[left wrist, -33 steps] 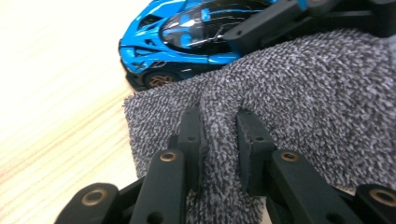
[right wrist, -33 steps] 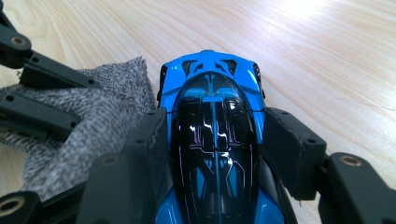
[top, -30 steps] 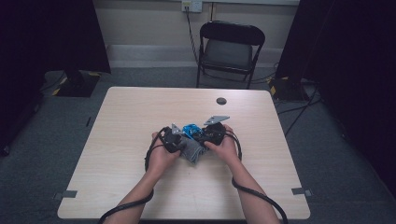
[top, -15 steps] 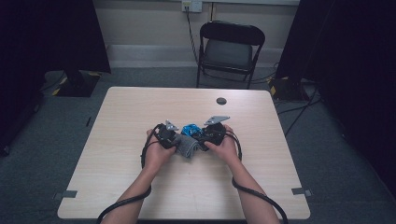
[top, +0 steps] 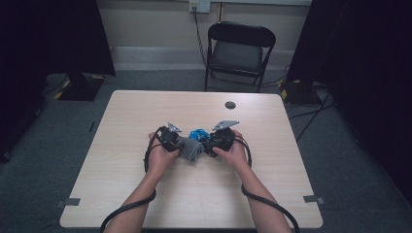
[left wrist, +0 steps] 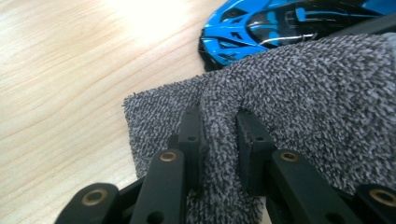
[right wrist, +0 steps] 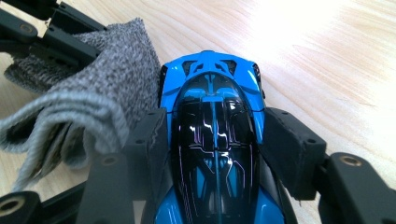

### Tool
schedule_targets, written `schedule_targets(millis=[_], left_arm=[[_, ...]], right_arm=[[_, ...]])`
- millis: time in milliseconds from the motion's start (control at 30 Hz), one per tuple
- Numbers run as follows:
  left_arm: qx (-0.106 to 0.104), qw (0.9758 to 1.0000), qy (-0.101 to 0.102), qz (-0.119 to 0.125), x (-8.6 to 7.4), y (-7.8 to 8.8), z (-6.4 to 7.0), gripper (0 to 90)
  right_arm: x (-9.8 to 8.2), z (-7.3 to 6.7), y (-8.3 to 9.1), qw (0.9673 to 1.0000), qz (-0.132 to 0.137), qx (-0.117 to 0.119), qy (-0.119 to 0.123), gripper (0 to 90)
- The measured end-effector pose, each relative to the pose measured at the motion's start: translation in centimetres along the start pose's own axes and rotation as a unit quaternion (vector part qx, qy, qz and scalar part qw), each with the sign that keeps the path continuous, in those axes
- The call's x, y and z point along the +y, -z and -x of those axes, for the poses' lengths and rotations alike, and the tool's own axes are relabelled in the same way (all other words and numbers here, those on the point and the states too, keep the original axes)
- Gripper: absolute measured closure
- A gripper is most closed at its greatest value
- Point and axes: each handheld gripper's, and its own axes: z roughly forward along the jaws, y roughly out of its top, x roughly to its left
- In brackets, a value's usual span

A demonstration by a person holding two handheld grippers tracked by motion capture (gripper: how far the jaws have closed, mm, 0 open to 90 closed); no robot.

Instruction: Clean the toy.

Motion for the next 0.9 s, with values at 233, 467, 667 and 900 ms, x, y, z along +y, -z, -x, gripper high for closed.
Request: schedule_targets(millis=[233, 467, 667, 900], left_arm=[[0.008, 0.9999, 0.009, -0.002, 0.2, -0.1, -0.5, 74.2], [0.013, 0.9998, 0.014, -0.005, 0.4, -0.1, -0.9, 74.2], [0.022, 0.9996, 0.019, -0.006, 0.4, -0.2, -1.3, 74.1], [0.036, 0.9991, 0.019, -0.008, 0.5, -0.2, -2.1, 74.2]], right_arm=[[0.0, 0.0, 0.0, 1.0000, 0.000, 0.000, 0.000, 41.4], [0.0, 0.0, 0.0, 1.0000, 0.000, 0.000, 0.000, 41.5], [0.0, 0.0, 0.0, 1.0000, 0.000, 0.000, 0.000, 41.5], [0.0, 0.0, 0.0, 1.0000, 0.000, 0.000, 0.000, 41.5]])
